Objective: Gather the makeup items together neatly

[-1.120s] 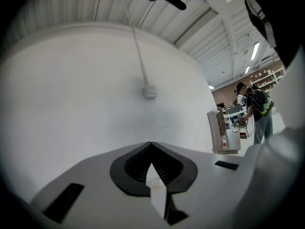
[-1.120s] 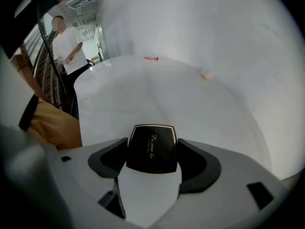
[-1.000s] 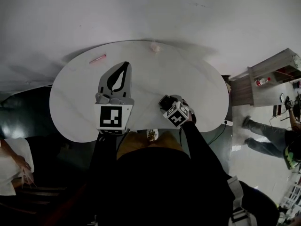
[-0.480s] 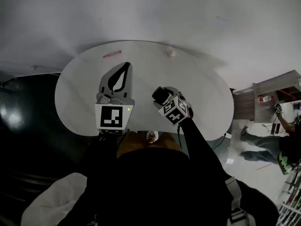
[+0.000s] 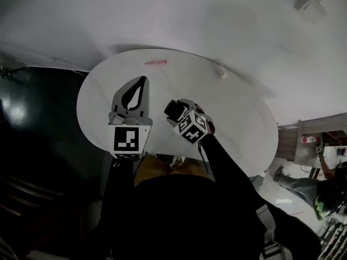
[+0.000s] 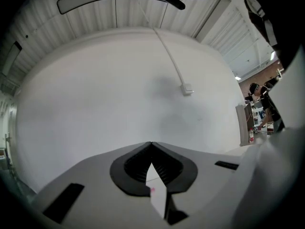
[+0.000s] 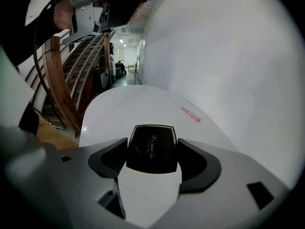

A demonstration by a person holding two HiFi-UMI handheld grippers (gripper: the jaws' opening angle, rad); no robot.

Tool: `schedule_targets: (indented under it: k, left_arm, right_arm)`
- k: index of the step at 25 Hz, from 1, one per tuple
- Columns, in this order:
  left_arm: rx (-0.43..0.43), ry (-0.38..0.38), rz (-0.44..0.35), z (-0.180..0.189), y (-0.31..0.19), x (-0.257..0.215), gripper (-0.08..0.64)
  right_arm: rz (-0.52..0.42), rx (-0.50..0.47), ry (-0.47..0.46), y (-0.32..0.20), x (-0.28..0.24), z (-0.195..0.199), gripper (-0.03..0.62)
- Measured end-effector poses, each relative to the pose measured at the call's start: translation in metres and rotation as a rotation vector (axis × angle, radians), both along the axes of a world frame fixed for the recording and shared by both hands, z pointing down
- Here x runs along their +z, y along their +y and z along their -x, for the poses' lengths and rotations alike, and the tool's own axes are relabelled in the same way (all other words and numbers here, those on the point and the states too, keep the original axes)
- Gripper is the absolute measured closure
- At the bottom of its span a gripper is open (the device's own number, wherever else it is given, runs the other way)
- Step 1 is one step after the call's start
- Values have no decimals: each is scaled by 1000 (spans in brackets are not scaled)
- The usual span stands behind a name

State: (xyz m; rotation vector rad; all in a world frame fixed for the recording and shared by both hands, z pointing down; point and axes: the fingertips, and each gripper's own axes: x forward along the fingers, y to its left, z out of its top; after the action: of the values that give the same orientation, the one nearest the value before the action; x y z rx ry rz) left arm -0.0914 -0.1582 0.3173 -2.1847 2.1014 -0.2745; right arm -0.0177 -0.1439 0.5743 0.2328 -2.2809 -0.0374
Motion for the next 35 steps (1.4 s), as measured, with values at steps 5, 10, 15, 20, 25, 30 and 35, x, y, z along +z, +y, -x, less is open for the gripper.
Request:
schedule_targets:
  k: [5,10,15,20,25,30,35]
  left_arm:
    - [-65,5,35,65,24,10,546]
    - [-108,40,69,122,38,20,546]
    - [-109,55,79,159,45,26,546]
    - [-95,60,92,179,48,30,546]
    - [-57,43,104,187,47,37,546]
    - [-27,46,100,188,47,39,546]
    - [-23,57,96,189,48,39,546]
  right_arm:
    - [19,-82,40,13,15,60,245]
    - [39,-157,93,25,37,111,245]
    - [71,-222,123,37,53,148,245]
    - [87,-307,185,50,67,165,245]
    - [118,-387,255,63,81,166,245]
    - [94,-423,295,70,91,162,245]
    - [34,-401,282,65,87,160,244]
